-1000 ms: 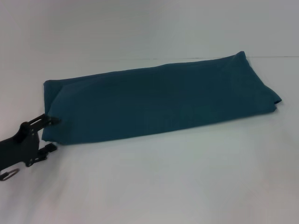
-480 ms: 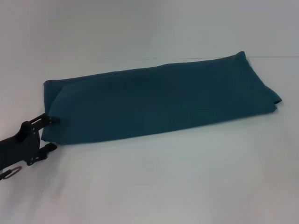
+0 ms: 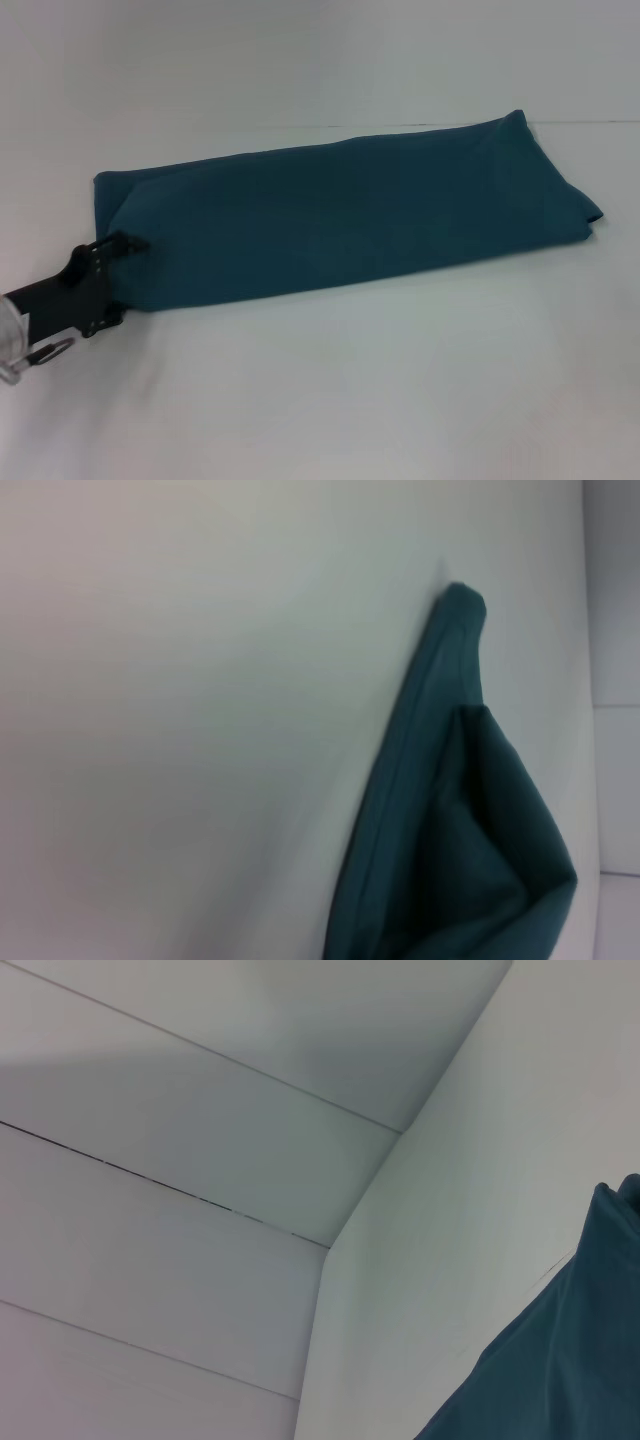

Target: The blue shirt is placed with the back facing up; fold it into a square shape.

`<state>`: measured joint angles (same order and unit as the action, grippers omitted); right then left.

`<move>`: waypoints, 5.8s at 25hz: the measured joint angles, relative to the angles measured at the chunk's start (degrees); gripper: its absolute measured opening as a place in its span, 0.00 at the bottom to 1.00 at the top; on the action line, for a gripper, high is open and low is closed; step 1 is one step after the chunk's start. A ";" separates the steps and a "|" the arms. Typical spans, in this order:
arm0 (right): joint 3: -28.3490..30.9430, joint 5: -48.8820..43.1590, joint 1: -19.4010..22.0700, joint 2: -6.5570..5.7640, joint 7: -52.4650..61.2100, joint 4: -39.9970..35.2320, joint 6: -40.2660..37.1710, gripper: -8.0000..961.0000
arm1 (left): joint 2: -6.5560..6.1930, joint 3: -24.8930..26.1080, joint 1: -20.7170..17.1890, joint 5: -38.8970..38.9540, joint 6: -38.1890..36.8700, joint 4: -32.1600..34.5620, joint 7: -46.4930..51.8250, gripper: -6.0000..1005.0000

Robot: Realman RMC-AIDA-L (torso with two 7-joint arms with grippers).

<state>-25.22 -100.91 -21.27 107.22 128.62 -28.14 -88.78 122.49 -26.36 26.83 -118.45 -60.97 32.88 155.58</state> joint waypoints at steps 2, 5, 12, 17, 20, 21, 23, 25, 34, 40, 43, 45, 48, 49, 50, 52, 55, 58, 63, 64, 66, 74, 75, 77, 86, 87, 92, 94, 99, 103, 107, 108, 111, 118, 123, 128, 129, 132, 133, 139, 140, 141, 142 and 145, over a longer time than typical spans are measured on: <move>0.00 -0.02 -0.01 0.00 -0.01 0.01 0.00 0.81 | -0.06 -0.01 0.54 -0.08 0.35 -0.53 -0.34 0.84; 0.04 0.01 -0.01 0.04 -0.02 0.02 0.00 0.81 | 0.13 0.02 1.51 0.23 0.74 -0.54 -1.39 0.83; 0.65 0.23 0.10 0.18 0.15 0.08 -0.30 0.81 | 1.61 -0.37 0.23 6.31 -0.92 2.50 -6.79 0.80; 0.88 0.27 0.02 0.18 0.17 0.12 -0.41 0.81 | 1.51 -0.23 -0.38 6.37 -1.05 2.44 -6.70 0.72; 0.89 0.28 -0.04 0.18 0.16 0.12 -0.43 0.81 | 1.51 -0.19 -0.45 6.38 -1.14 2.45 -6.72 0.61; 0.89 0.28 -0.05 0.18 0.16 0.12 -0.43 0.81 | 1.51 -0.21 -0.45 6.38 -1.19 2.45 -6.75 0.57; 0.88 0.28 -0.05 0.18 0.15 0.12 -0.43 0.81 | 1.52 -0.23 -0.46 6.40 -1.66 2.44 -7.16 0.48; 0.96 0.28 -0.01 0.19 0.09 0.12 -0.43 0.81 | 1.51 0.07 -0.47 6.93 -3.19 2.55 -8.88 0.38; 1.21 -0.16 0.08 -0.03 -0.54 0.10 0.00 0.81 | -1.91 -0.63 2.08 7.69 -8.78 2.60 -24.82 0.05; 1.05 -1.18 -0.53 -0.57 -0.33 -0.12 0.47 0.81 | -4.38 -0.45 5.17 -2.89 -6.16 4.29 -25.38 0.05; 0.92 -1.22 -0.56 -0.68 -0.29 -0.05 0.68 0.81 | -4.90 0.57 4.77 -7.25 -2.27 7.00 -22.16 0.06; 0.97 -1.22 -0.57 -0.66 -0.25 0.00 0.74 0.81 | -4.94 0.66 4.49 -7.87 -1.26 7.58 -21.77 0.06; 1.09 -1.22 -0.59 -0.50 -0.21 0.05 0.87 0.81 | -5.07 1.41 4.05 -10.82 1.31 8.97 -20.99 0.06; 1.05 -1.22 -0.59 -0.46 -0.21 0.05 0.87 0.81 | -5.11 1.70 4.04 -11.74 1.69 9.20 -20.98 0.06; 0.99 -1.22 -0.61 -0.44 -0.20 0.06 0.88 0.81 | -5.16 2.02 4.04 -12.43 1.95 9.38 -21.15 0.06; 0.93 -1.22 -0.68 -0.44 -0.20 0.07 0.90 0.81 | -5.21 2.19 4.04 -12.79 2.26 9.55 -21.89 0.06; 0.93 -1.22 -0.77 -0.46 -0.18 0.09 1.04 0.81 | -5.20 1.97 4.05 -13.04 2.85 9.64 -22.46 0.07; 0.94 -1.22 -0.79 -0.56 -0.28 0.10 1.23 0.81 | -5.04 1.86 3.92 -13.30 3.19 9.68 -22.36 0.07; 0.96 -1.22 -0.79 -0.67 -0.44 0.10 1.33 0.81 | -4.57 1.98 2.95 -13.36 5.47 10.78 -21.55 0.07; 0.96 -1.22 -0.79 -0.68 -0.45 0.11 1.33 0.81 | -4.53 2.00 2.85 -13.29 5.61 10.92 -21.53 0.08; 0.97 -1.22 -0.79 -0.68 -0.46 0.11 1.33 0.81 | -4.41 2.03 2.64 -12.95 5.61 11.33 -21.72 0.08; 0.97 -1.22 -1.15 -0.48 -0.48 0.10 1.51 0.81 | -3.42 1.53 3.22 -3.16 -5.99 15.57 -29.11 0.09; 0.97 -1.21 -1.20 -0.45 -0.50 0.10 1.51 0.81 | -3.35 1.48 3.32 -2.28 -7.10 16.12 -29.60 0.09; 0.97 -1.21 -1.28 -0.38 -0.58 0.10 1.51 0.81 | -3.30 1.24 4.11 0.35 -11.59 17.82 -30.65 0.09; 0.78 -1.57 -1.86 0.24 -0.65 0.10 1.42 0.81 | -1.28 -2.97 10.31 4.26 -20.53 19.79 -30.37 0.10; 0.78 -1.60 -1.88 0.26 -0.65 0.11 1.40 0.81 | -0.84 -4.67 10.83 4.50 -20.39 19.85 -30.37 0.10; 0.74 -1.68 -1.98 0.36 -0.74 0.70 1.44 0.81 | 1.32 -12.40 14.02 4.88 -16.91 18.83 -30.98 0.10; 0.70 -1.74 -2.03 0.36 -0.78 0.77 1.47 0.81 | 1.63 -15.94 15.13 5.49 -15.10 17.27 -31.03 0.10; 0.70 -2.01 -2.06 0.37 -0.82 0.80 1.67 0.81 | 1.86 -28.97 16.73 11.26 -6.52 12.34 -31.38 0.11; 0.70 -2.39 -2.13 0.52 -0.82 0.81 2.00 0.81 | 1.96 -39.14 18.04 15.12 2.69 9.41 -31.78 0.11; 0.71 -2.43 -2.14 0.60 -0.83 0.84 2.19 0.81 | 2.03 -45.07 20.26 16.69 8.21 6.27 -31.76 0.12; 0.70 -2.44 -2.16 0.60 -0.83 0.86 2.21 0.81 | 2.08 -45.70 20.48 17.00 9.00 5.98 -31.71 0.12; 0.70 -2.46 -2.18 0.61 -0.83 0.89 2.29 0.81 | 2.17 -46.35 20.59 19.32 10.54 5.63 -32.00 0.12; 0.71 -2.46 -2.31 0.71 -0.83 0.90 2.93 0.81 | 1.91 -52.65 22.15 19.43 11.12 5.45 -33.53 0.13; 0.55 -2.73 -2.56 0.70 -0.79 0.90 3.04 0.81 | 2.07 -52.36 20.44 22.87 11.14 9.32 -34.05 0.27; 0.34 -3.98 -2.90 0.43 -0.59 0.90 3.28 0.81 | 2.06 -46.16 12.60 33.26 7.53 14.90 -36.84 0.42; 0.28 -4.33 -2.93 0.32 -0.52 0.89 3.38 0.81 | 1.95 -44.40 11.33 34.87 6.46 14.64 -37.29 0.43; -0.32 -7.05 -3.74 -0.31 0.05 0.82 3.29 0.81 | 0.09 -36.55 9.05 36.59 0.56 10.01 -32.91 0.49; -0.67 -8.30 -4.13 -0.58 0.45 0.73 3.18 0.81 | -0.91 -33.41 8.65 35.68 -1.97 8.04 -29.57 0.51; -4.55 -18.82 -10.73 -2.38 5.77 0.25 3.47 0.81 | -2.48 -19.65 5.04 27.96 -12.30 5.81 -21.54 0.73; -5.12 -21.00 -12.38 -2.53 6.84 0.24 3.80 0.81 | -2.44 -18.48 4.45 27.22 -13.12 6.18 -21.20 0.77; -5.56 -23.21 -14.14 -2.64 7.89 0.21 4.26 0.81 | -2.43 -17.39 3.78 26.47 -13.71 6.48 -21.00 0.81; -5.86 -26.56 -16.96 -2.73 9.50 0.16 5.33 0.81 | -2.42 -16.58 3.27 25.62 -14.26 6.68 -20.83 0.84; -6.03 -29.68 -19.92 -2.78 11.17 0.13 6.36 0.81 | -2.53 -14.20 2.60 22.04 -15.94 6.88 -20.41 0.93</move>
<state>-31.26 -130.59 -41.19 104.44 139.78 -28.01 -82.41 119.96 -40.56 29.43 -96.41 -76.91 39.76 135.17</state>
